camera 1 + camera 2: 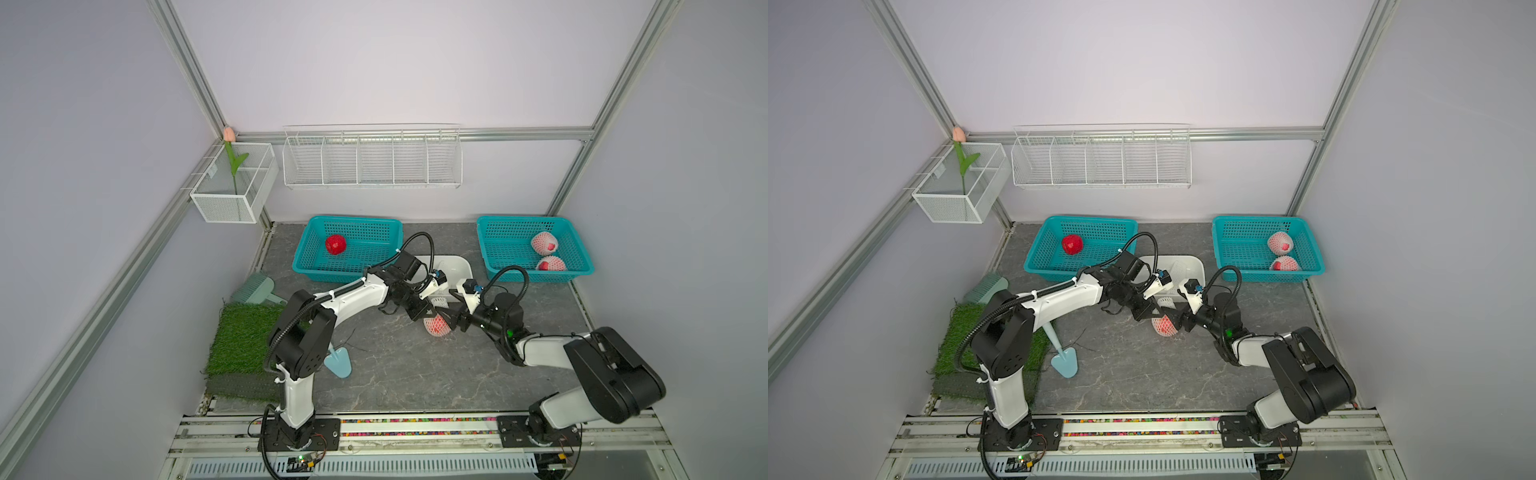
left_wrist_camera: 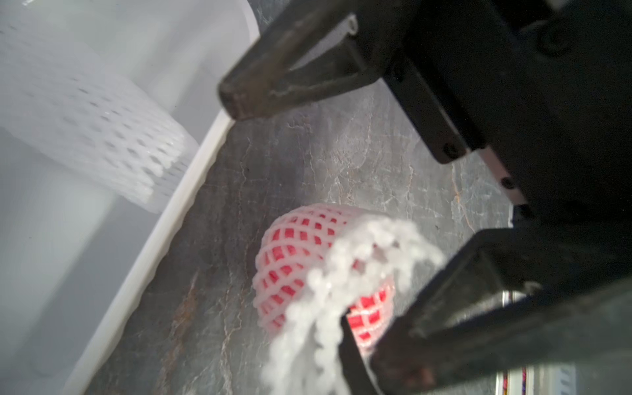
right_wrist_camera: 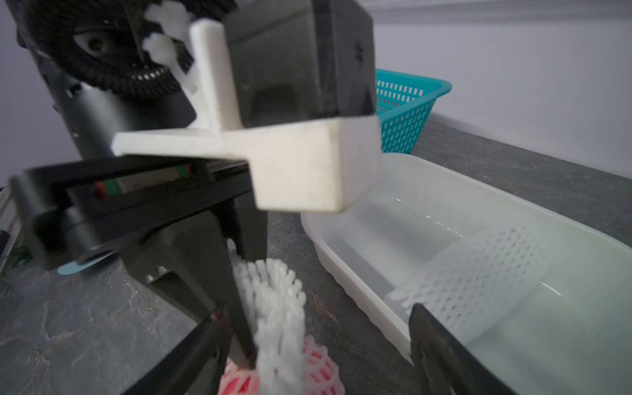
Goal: Remove foam nets from apples
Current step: Remove the foam net from the apple.
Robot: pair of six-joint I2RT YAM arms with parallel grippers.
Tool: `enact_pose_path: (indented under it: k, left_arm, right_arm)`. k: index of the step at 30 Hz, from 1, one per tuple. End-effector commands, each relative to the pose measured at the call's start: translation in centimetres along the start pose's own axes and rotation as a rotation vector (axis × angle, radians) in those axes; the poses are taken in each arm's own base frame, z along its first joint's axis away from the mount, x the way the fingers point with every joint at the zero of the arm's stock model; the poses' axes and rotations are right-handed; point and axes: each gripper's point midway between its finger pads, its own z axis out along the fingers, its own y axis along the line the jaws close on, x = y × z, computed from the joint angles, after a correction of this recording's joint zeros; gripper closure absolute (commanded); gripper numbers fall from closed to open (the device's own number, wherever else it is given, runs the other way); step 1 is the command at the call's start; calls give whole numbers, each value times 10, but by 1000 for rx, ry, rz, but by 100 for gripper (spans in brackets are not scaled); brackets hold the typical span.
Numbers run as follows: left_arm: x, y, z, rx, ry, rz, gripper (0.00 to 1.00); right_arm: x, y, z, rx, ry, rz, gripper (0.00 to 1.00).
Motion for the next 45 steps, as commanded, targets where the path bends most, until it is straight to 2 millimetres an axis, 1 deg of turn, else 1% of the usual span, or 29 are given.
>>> enact_pose_path:
  k: [1,3,5,8,10,12,16,20,23,26,30,34,35,36,39,40,42,45]
  left_arm:
    - [-14,3,-12,-66,-61,62,91]
    - [-15,6,-16,-98,-72,70,92]
    - [-17,8,-19,-121,-82,77,92]
    - [-20,6,-25,-132,-99,92,92]
    - [-20,2,-25,-121,-98,101,92]
    - [-19,-4,-23,-110,-87,119,92]
    - [-10,-12,-14,-108,-35,160,92]
    - [-13,-14,-13,-114,-48,162,92]
    - [-21,-13,-16,-124,-77,159,92]
    - [-26,-14,-17,-126,-95,161,92]
    - [-27,-14,-18,-125,-95,161,92]
    - [-24,-15,-16,-121,-87,155,90]
    - [-23,-14,-16,-125,-83,152,82]
    - [-22,-12,-16,-134,-81,141,68]
    - [-25,-1,-22,-198,-105,110,40]
    - [-26,1,-25,-212,-120,101,34]
    - [-29,6,-33,-226,-150,79,29]
    - [-23,10,-41,-224,-144,62,28]
  right_arm:
    - [8,11,-10,-62,51,30,12]
    - [9,19,-13,-115,86,22,11]
    - [15,28,-15,-164,125,27,11]
    - [25,26,-16,-154,148,32,11]
    - [30,23,-15,-135,144,36,11]
    - [28,20,-11,-127,125,46,11]
    - [18,16,-4,-133,78,55,13]
    - [19,17,2,-162,92,71,19]
    - [24,20,4,-189,103,82,29]
    - [28,21,3,-191,104,81,44]
    - [29,19,3,-182,109,78,62]
    - [27,17,5,-173,103,80,76]
    - [25,15,5,-166,97,80,78]
    - [24,15,5,-164,89,77,82]
    - [21,13,6,-153,81,73,87]
    - [21,12,5,-149,81,73,89]
    - [21,11,5,-139,78,68,89]
    - [16,10,5,-128,65,59,89]
